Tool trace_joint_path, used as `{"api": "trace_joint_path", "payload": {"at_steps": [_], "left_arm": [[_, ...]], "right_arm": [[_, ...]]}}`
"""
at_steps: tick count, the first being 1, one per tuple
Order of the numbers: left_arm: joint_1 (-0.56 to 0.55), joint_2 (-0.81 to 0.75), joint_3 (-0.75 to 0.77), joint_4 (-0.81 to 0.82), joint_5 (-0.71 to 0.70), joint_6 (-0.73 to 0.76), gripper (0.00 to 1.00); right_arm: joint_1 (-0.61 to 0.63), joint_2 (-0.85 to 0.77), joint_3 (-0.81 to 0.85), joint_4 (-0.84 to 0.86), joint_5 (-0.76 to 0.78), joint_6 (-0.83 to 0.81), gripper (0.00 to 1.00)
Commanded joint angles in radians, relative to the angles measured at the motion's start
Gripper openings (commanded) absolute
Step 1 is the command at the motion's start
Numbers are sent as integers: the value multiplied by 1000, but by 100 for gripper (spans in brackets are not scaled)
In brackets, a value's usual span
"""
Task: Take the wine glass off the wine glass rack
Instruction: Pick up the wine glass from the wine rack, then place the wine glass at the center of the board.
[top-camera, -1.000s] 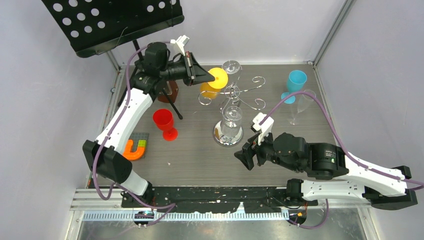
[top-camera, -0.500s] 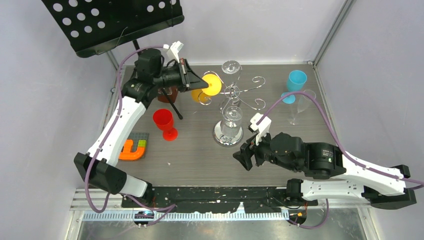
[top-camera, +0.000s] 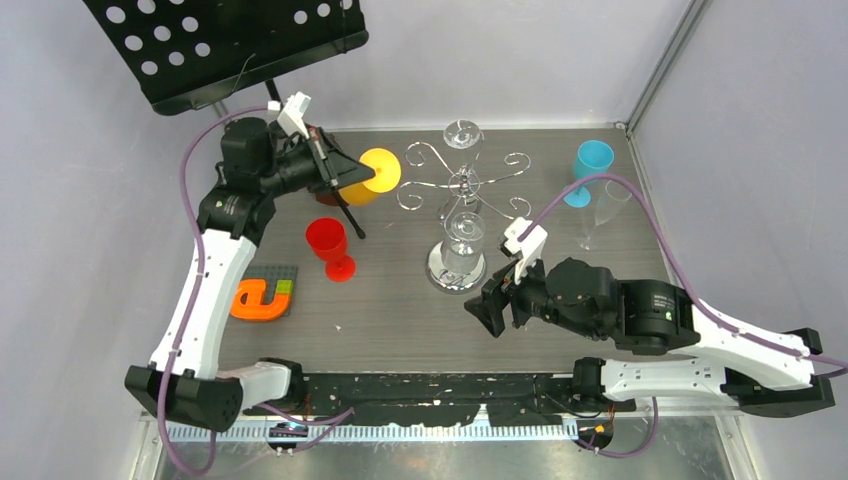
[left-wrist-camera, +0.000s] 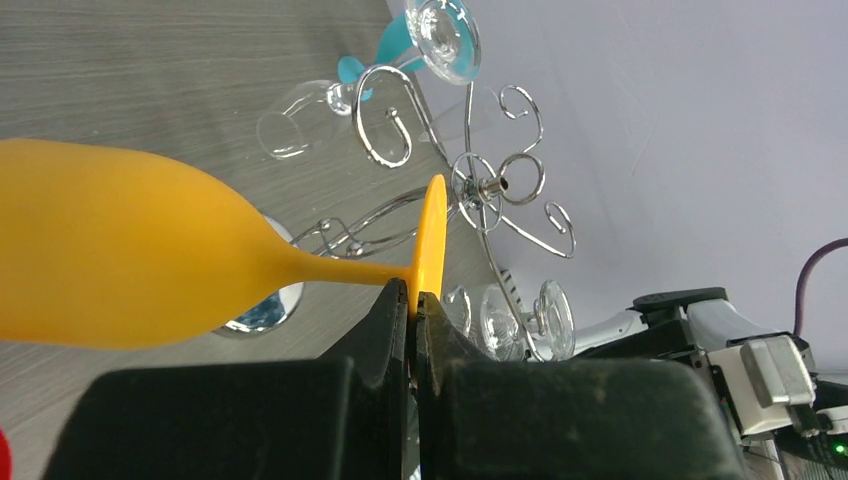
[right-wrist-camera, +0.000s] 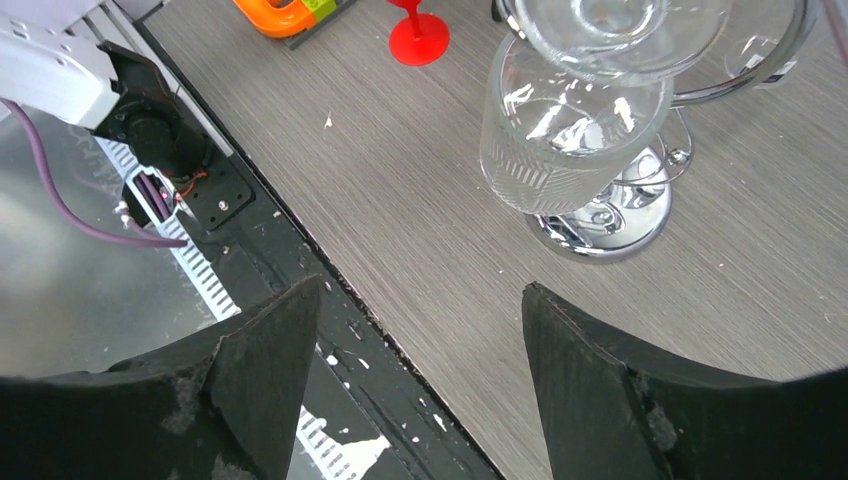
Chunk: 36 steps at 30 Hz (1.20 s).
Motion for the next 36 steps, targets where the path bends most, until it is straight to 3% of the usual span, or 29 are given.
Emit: {"api": "trace_joint_path", "payload": {"at_steps": [1, 15, 22, 36], "left_arm": [[23, -90, -21, -32, 26, 65, 0], [-12, -343, -119, -293, 55, 296, 0], [-185, -444, -148, -378, -69, 381, 0], [-547, -585, -258, -359, -309, 475, 0]], "right_arm": [[3, -13, 76, -9, 45, 21, 80], [3, -92, 161, -130, 92, 105, 83], [2, -18, 236, -165, 44, 146, 83], [3, 162, 373, -135, -71, 159, 83]]}}
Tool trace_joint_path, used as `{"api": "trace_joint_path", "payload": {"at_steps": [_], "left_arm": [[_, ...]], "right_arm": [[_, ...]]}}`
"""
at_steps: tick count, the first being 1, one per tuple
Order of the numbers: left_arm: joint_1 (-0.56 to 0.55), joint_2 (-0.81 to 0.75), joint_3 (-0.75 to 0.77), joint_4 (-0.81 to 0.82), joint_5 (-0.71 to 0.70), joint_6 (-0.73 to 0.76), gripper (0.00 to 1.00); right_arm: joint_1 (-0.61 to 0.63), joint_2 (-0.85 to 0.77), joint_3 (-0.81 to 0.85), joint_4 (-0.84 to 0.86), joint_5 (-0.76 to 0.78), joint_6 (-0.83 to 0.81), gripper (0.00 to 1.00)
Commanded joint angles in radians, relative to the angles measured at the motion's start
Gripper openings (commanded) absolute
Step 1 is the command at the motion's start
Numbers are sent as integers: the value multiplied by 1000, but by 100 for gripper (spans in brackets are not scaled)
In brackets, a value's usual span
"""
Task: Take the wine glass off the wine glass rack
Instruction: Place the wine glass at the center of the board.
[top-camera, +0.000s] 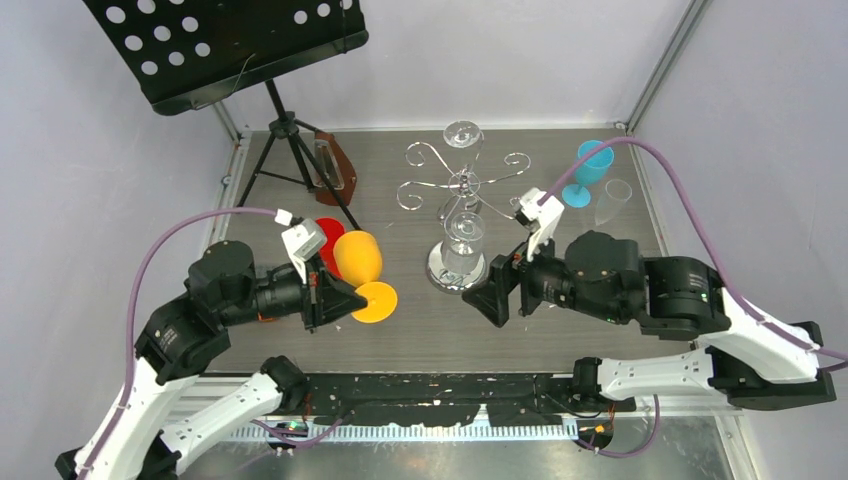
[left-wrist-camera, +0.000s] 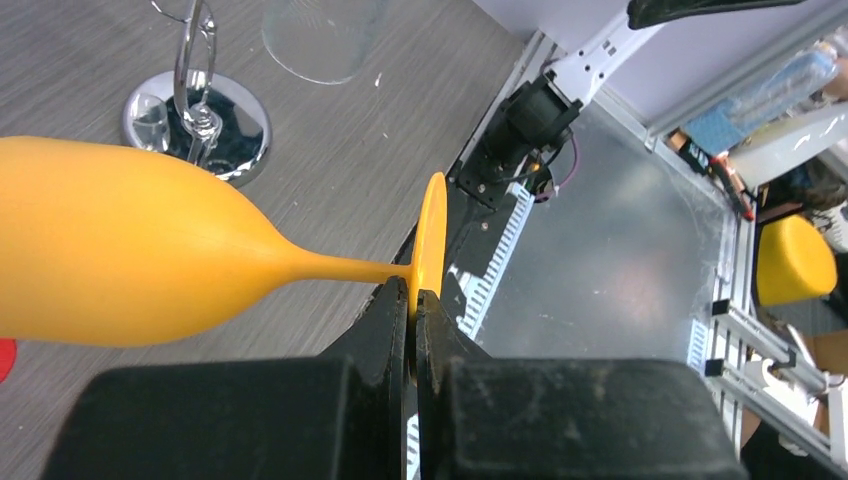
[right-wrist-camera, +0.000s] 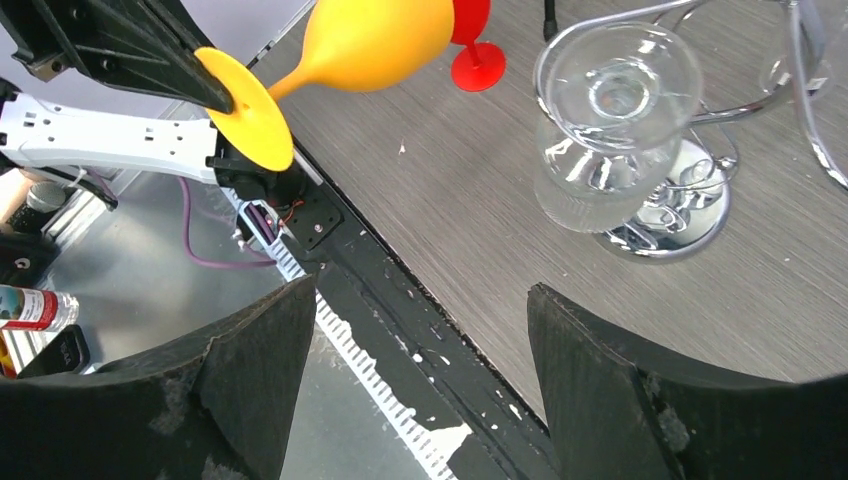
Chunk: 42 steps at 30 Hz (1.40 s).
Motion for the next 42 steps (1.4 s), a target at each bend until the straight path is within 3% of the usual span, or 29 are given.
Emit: {"api": "trace_joint_path", "payload": {"at_steps": [1, 14, 25, 35, 42], "left_arm": [[-100, -2, -13, 25, -118, 79, 0], [-412, -7, -34, 46, -414, 234, 0], [-653, 10, -94, 71, -781, 266, 0], [-908, 40, -111, 80, -1142, 289, 0], [-1023, 65, -99, 69, -1263, 280, 0]], "right_arm": [[3, 50, 45, 56, -25, 15, 84], [-33, 207, 104, 152, -87, 78, 84], [-114, 335, 105, 267, -269, 137, 84], [-127, 458, 132, 305, -326, 151, 82], [-131, 513, 122, 313, -332, 154, 80]]}}
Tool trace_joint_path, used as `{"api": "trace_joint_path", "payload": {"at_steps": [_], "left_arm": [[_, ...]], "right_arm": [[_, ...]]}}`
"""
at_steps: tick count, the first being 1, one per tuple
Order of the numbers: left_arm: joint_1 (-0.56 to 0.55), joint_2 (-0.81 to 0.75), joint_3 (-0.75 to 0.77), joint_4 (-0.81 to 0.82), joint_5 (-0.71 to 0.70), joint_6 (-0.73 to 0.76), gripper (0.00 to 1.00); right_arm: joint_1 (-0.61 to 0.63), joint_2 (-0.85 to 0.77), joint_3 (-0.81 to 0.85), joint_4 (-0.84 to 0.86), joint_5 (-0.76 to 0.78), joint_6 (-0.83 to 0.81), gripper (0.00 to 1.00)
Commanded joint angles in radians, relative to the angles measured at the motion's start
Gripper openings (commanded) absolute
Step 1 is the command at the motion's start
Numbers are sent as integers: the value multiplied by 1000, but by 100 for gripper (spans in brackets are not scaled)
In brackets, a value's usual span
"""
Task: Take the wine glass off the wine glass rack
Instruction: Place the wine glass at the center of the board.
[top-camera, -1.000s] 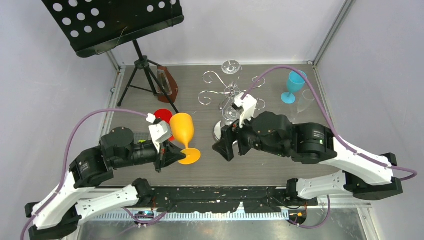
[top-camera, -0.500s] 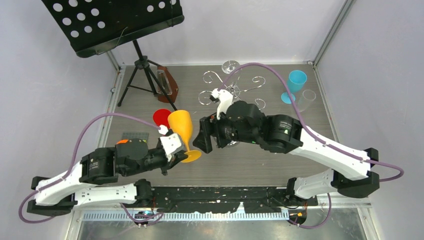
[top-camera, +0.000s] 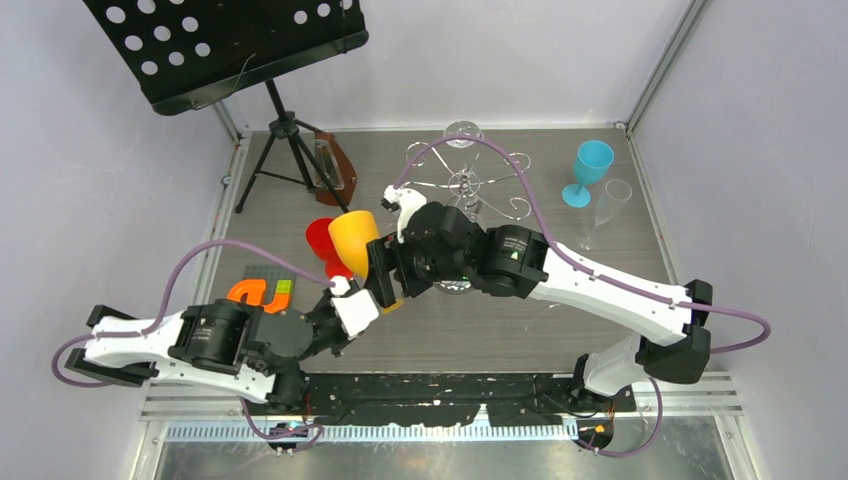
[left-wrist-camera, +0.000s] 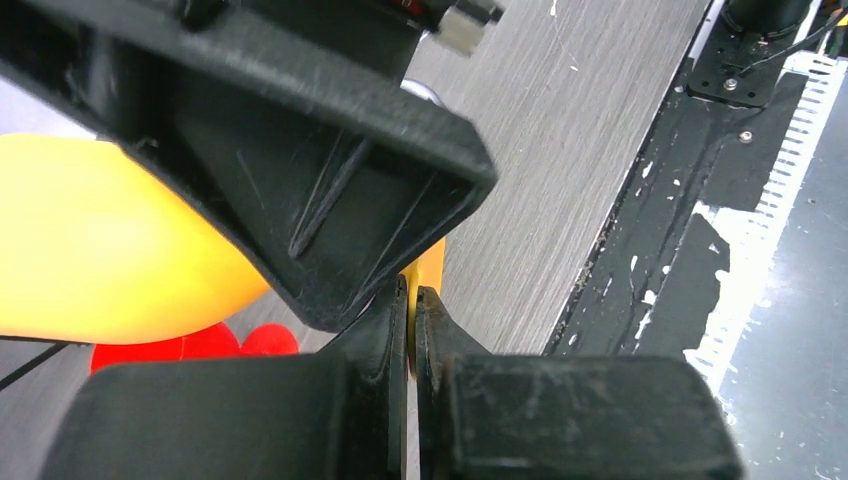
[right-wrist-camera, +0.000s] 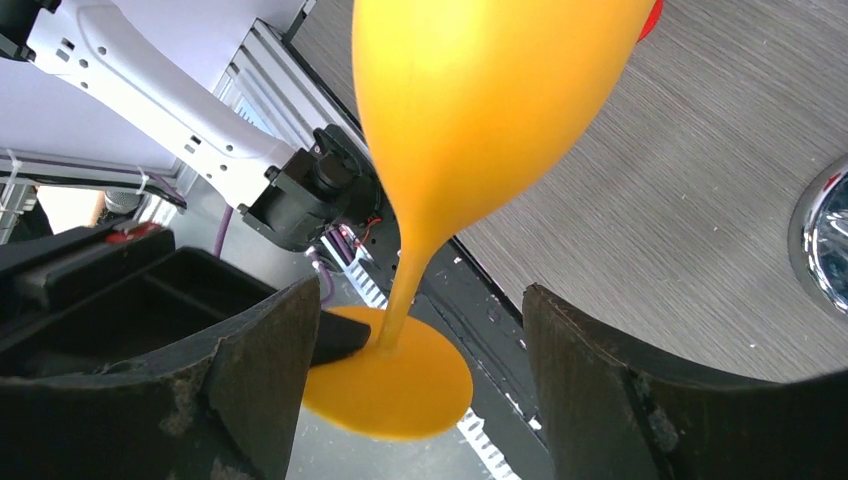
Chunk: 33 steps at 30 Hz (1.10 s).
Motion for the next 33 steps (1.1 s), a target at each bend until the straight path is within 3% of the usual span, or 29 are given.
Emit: {"api": "trace_joint_path", "payload": {"at_steps": [1, 9, 21, 23, 28, 30, 33], "left_arm": [[-68, 25, 18, 53, -153, 6, 0], [-152, 80, 43, 49, -243, 4, 0], [-175, 79, 47, 67, -305, 8, 0], [-175, 78, 47, 74, -306, 14, 0], [-175, 70, 34, 81, -292, 15, 0], [-175, 65, 27, 83, -279, 16, 8], [-174, 42, 7, 113, -249, 22, 38]], "right_arm": [[-6, 23, 35, 52, -14, 15, 79], [-6, 48, 23, 68, -49, 24, 64], [-6, 6, -63, 116, -79, 47, 12], [-6, -1, -70, 119, -76, 47, 7], [-8, -20, -80, 133, -65, 37, 6], [-8, -28, -80, 136, -58, 29, 6], [-7, -46, -89, 152, -54, 11, 6]]}}
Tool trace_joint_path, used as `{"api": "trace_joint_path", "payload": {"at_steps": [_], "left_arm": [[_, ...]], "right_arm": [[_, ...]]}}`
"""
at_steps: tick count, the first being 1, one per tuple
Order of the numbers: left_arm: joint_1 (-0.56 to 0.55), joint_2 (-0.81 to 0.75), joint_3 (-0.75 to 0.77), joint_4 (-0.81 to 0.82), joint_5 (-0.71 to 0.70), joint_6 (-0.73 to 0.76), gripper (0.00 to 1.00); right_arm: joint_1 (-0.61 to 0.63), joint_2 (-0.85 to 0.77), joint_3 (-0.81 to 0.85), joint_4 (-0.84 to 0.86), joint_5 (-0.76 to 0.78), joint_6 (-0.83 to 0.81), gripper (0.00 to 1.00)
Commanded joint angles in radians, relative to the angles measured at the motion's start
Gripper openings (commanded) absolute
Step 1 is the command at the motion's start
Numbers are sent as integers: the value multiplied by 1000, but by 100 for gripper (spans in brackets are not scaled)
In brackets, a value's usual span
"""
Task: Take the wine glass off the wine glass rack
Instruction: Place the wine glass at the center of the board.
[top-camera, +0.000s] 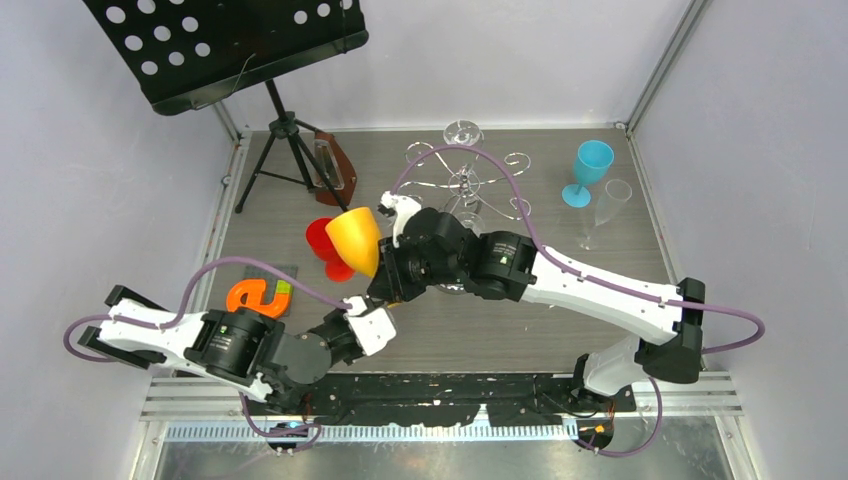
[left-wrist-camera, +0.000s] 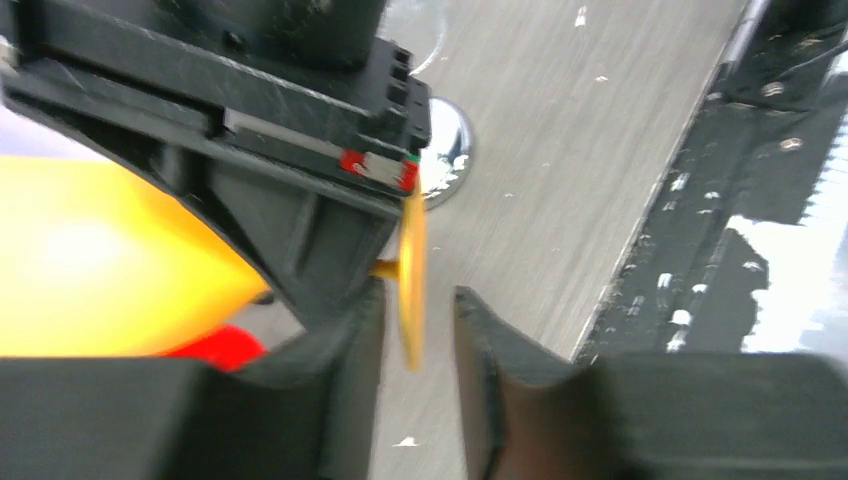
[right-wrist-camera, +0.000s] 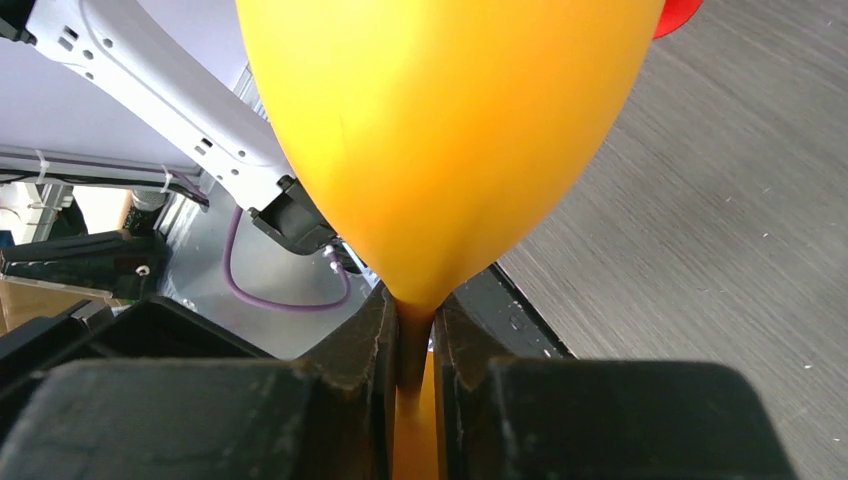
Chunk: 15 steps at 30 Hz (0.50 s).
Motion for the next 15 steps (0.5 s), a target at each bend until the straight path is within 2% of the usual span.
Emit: {"api": "trace_joint_path", "payload": {"at_steps": [1, 4, 6, 9, 15], "left_arm": [[-3, -46, -5, 92, 11, 11, 46], [-2, -64, -12, 115, 31, 14, 69], [-1, -76, -13, 124, 42, 15, 77], [20, -93, -21, 146, 88, 15, 81], [131, -129, -38, 186, 262, -6, 83]], "right_arm": [[-1, -67, -6, 56, 13, -43, 6], [-1, -91, -26, 72, 24, -66, 6], [-1, -107, -44, 83, 29, -83, 6], [0, -141, -82, 105, 30, -101, 6], [0, -239, -198, 165, 48, -154, 6]]}}
